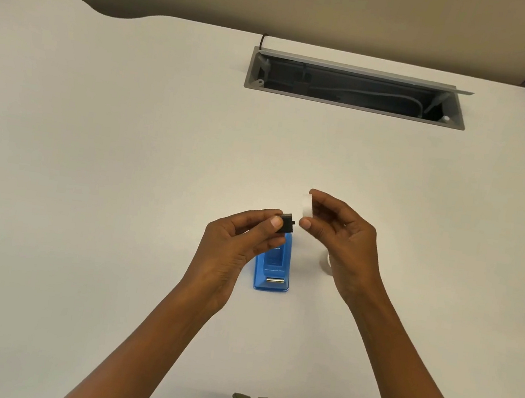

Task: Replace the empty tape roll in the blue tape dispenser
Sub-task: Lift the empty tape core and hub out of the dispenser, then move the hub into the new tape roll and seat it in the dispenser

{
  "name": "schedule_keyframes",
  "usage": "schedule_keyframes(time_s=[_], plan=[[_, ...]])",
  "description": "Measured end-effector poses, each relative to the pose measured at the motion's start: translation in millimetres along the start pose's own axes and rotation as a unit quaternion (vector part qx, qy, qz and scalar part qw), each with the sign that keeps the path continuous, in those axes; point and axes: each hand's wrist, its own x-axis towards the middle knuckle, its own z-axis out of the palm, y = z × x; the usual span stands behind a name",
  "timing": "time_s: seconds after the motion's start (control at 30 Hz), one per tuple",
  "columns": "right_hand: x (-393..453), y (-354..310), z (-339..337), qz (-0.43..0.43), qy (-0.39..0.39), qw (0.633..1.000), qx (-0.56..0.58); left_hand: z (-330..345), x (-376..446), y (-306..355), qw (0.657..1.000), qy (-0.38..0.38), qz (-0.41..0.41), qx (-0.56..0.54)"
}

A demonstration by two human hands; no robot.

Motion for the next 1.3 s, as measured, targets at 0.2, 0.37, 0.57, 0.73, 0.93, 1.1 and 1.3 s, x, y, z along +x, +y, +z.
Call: schedule_keyframes(time_s=[0.2,0.37,0.57,0.73,0.93,1.1,1.3], plan=[[34.2,10.8,-0.2,0.007,0.038,0.994,-0.105,-1.4,-0.7,-3.6,1.000,-0.007,-0.009,0.003],[61.0,25.8,6.1,-0.013,0.060,0.975,-0.211,-5.8,-1.9,-4.1,1.000,-0.003,-0.018,-0.024],[82.3,41.1,22.3,-0.025,0.043,0.956,-0.287,-12.5,-1.5,-4.5,0.999,0.016,-0.013,-0.030],[91.0,46.7,28.6,-0.038,0.043,0.952,-0.301,-16.7,-2.2,-7.2,0.999,0.024,-0.017,-0.033],[95.5,49.2,29.7,-0.033,0.045,0.951,-0.304,-16.1,-1.0,-7.9,0.999,0.023,-0.021,-0.027],[96.9,48.7,30.4,-0.027,0.040,0.949,-0.310,-15.8,-0.2,-7.9,0.999,0.022,-0.021,-0.030],[98.2,48.5,29.1,-0.034,0.033,0.943,-0.330,-14.6,-0.3,-9.4,0.999,0.015,-0.025,-0.026]])
